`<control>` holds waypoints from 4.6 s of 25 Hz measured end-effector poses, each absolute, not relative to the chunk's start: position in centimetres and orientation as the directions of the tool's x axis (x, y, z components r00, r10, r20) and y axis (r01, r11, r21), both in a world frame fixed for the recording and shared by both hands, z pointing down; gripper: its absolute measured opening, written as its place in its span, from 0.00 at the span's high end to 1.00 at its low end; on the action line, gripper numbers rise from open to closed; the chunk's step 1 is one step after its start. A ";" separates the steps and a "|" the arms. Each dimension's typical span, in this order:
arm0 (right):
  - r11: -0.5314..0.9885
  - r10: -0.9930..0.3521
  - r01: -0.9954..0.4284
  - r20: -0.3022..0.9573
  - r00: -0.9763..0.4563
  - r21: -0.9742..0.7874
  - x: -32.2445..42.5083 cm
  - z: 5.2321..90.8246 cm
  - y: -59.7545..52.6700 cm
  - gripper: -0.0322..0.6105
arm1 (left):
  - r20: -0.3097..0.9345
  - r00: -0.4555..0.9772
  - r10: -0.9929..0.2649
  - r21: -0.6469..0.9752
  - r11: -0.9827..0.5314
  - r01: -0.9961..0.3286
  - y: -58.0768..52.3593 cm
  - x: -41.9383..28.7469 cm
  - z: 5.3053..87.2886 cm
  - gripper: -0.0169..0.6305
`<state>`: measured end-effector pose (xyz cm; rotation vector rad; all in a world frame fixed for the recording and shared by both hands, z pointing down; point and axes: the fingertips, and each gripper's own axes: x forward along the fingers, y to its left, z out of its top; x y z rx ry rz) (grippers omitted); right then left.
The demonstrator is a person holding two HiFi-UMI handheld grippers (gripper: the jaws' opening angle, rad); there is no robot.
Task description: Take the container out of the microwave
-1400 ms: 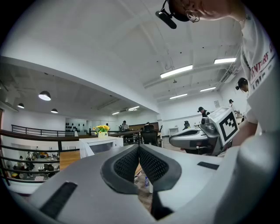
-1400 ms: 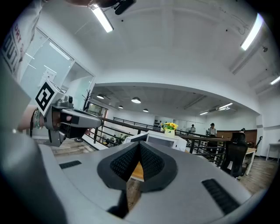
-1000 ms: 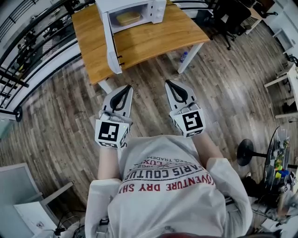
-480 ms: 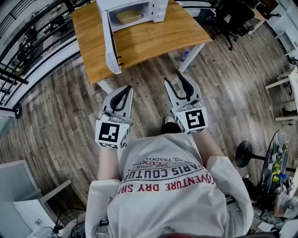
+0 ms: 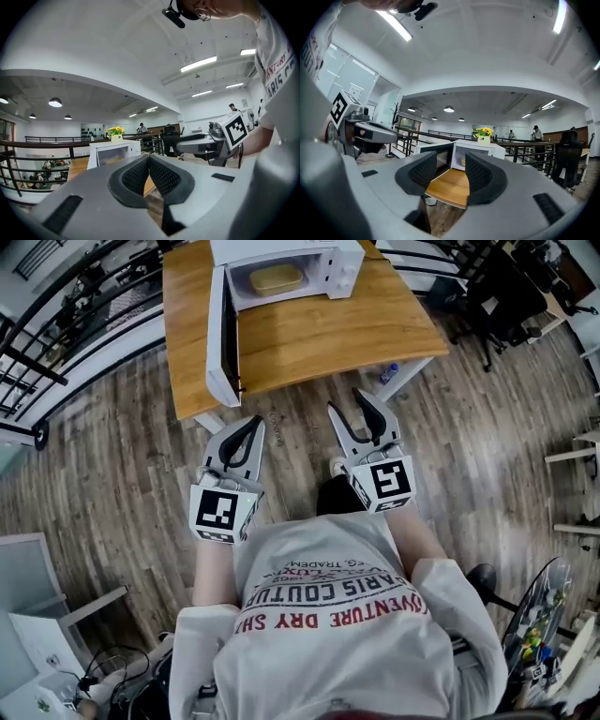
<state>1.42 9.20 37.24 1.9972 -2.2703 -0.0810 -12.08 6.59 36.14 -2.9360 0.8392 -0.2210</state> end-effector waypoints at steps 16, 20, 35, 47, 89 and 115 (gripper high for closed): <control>0.396 -0.912 -0.912 0.162 -0.377 0.106 16.5 39.2 -6.9 0.66 | 0.120 0.680 -0.724 -0.090 -0.690 -0.719 -5.3 2.5 36.3 0.95; 0.473 -0.870 -0.875 0.216 -0.444 0.107 17.7 40.7 -10.4 0.65 | 0.138 0.628 -0.766 -0.072 -0.640 -0.765 -7.8 3.9 37.3 0.95; 0.675 -0.689 -0.725 0.472 -0.551 0.139 15.4 45.5 -23.3 0.65 | 0.153 0.560 -0.814 -0.029 -0.570 -0.821 -18.8 4.0 38.8 0.95; 0.794 -0.564 -0.526 0.692 -0.450 0.304 11.7 51.9 -35.3 0.63 | 0.215 0.544 -0.811 0.000 -0.557 -0.830 -28.2 1.8 40.5 0.95; 0.905 -0.416 -0.264 0.829 -0.374 0.335 10.0 56.0 -34.4 0.90 | 0.252 0.564 -0.786 0.026 -0.577 -0.816 -27.0 -0.2 42.4 0.95; 0.529 -0.844 -0.826 0.222 -0.488 0.196 15.8 36.4 -24.9 0.90 | 0.125 0.644 -0.755 -0.110 -0.655 -0.747 -23.9 3.3 35.4 0.95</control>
